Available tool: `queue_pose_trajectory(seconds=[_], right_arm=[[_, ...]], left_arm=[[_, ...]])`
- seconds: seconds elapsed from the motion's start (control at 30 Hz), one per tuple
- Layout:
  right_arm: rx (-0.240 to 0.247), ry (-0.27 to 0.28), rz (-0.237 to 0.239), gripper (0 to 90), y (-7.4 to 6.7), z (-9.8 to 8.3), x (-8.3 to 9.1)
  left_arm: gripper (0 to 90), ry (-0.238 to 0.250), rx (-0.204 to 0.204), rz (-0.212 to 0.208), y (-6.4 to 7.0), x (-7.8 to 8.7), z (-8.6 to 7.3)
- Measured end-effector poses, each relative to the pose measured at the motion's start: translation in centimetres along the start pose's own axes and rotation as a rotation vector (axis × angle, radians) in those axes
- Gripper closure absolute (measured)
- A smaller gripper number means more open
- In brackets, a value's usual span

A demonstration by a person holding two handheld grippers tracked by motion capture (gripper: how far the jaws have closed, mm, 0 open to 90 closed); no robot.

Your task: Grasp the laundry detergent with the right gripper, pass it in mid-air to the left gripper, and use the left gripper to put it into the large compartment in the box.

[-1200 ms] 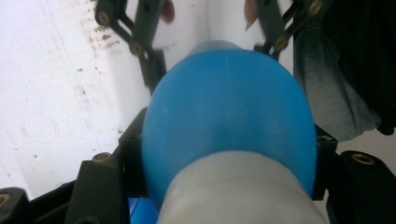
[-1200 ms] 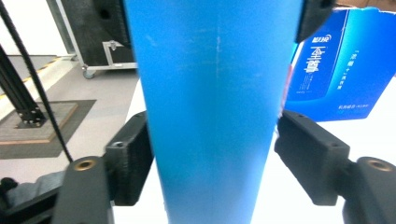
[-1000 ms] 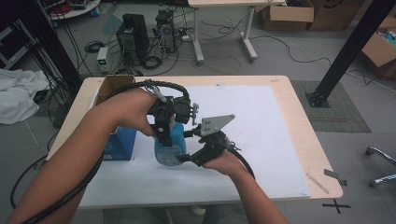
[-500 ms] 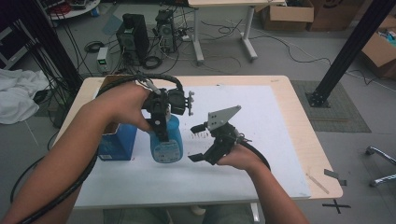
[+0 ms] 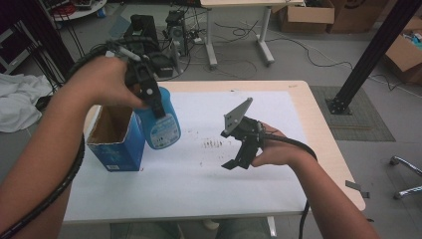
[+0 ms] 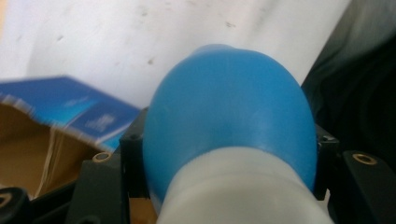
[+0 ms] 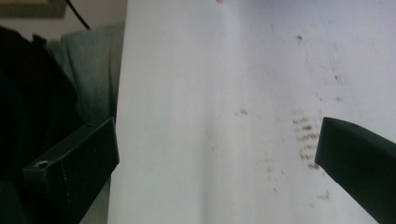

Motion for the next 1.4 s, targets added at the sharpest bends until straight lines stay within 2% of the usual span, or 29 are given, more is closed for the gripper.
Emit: queue_pose_trajectory(seconds=[0.07,0.2,0.23,0.27,0.3,0.37,0.4,0.57,0.7,0.77,0.9,1.0,1.1,1.23,1.27,1.4], right_arm=[[0.008,-0.045,-0.006,0.0,0.1,0.0,0.6],[0.020,-0.089,-0.010,0.0,0.3,-0.3,1.4],[0.020,-0.101,-0.012,0.0,0.3,-0.5,1.6],[0.020,-0.101,-0.012,0.0,0.3,-0.5,1.6],[0.020,-0.120,-0.014,0.0,0.4,-0.8,1.7],[0.014,-0.146,-0.019,0.0,0.5,-1.1,1.9],[0.012,-0.154,-0.021,0.0,0.5,-1.2,1.9],[0.009,-0.208,-0.011,0.0,0.4,-1.7,1.6],[0.012,-0.232,-0.011,0.0,0.5,-1.7,1.7],[0.011,-0.237,-0.011,0.0,0.6,-1.7,1.8],[0.017,-0.257,-0.011,0.0,0.6,-1.5,2.0],[0.017,-0.271,-0.010,0.0,0.6,-1.5,2.2],[0.013,-0.286,-0.007,0.0,0.6,-1.6,2.4],[0.014,-0.309,-0.002,0.0,0.7,-1.5,2.5],[0.014,-0.309,-0.002,0.0,0.7,-1.5,2.5],[0.013,-0.317,0.003,0.0,0.7,-1.4,2.5]], left_arm=[[37.9,0.010,0.054,0.005,-0.7,1.0,-0.5],[37.9,0.008,0.183,0.031,-2.1,2.9,-1.8],[37.9,0.006,0.237,0.035,-2.6,3.5,-2.3],[37.9,0.006,0.237,0.035,-2.6,3.5,-2.3],[37.9,0.002,0.278,0.040,-2.9,3.8,-2.6],[37.9,-0.001,0.332,0.039,-3.4,4.3,-3.1],[37.9,-0.018,0.379,0.033,-3.8,4.7,-3.7],[38.0,-0.042,0.529,0.035,-5.1,6.0,-5.1],[38.0,-0.042,0.682,0.035,-6.0,7.2,-6.1],[38.0,-0.048,0.734,0.037,-6.5,7.6,-6.5],[38.0,-0.060,0.804,0.069,-7.1,7.9,-7.1],[38.0,-0.059,0.836,0.067,-7.7,7.6,-7.5],[38.0,-0.075,0.845,0.073,-8.2,6.8,-7.8],[38.0,-0.106,0.859,0.083,-9.1,4.7,-8.2],[38.0,-0.106,0.859,0.083,-9.1,4.7,-8.2],[37.9,-0.111,0.873,0.063,-9.6,2.8,-8.4]])
Point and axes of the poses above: each handheld gripper's, and its own axes: x roughly backward along the jaws, z roughly out of its top, y roughly to its right, the point moved 4 cm from there along -x, roughly forward along the jaws
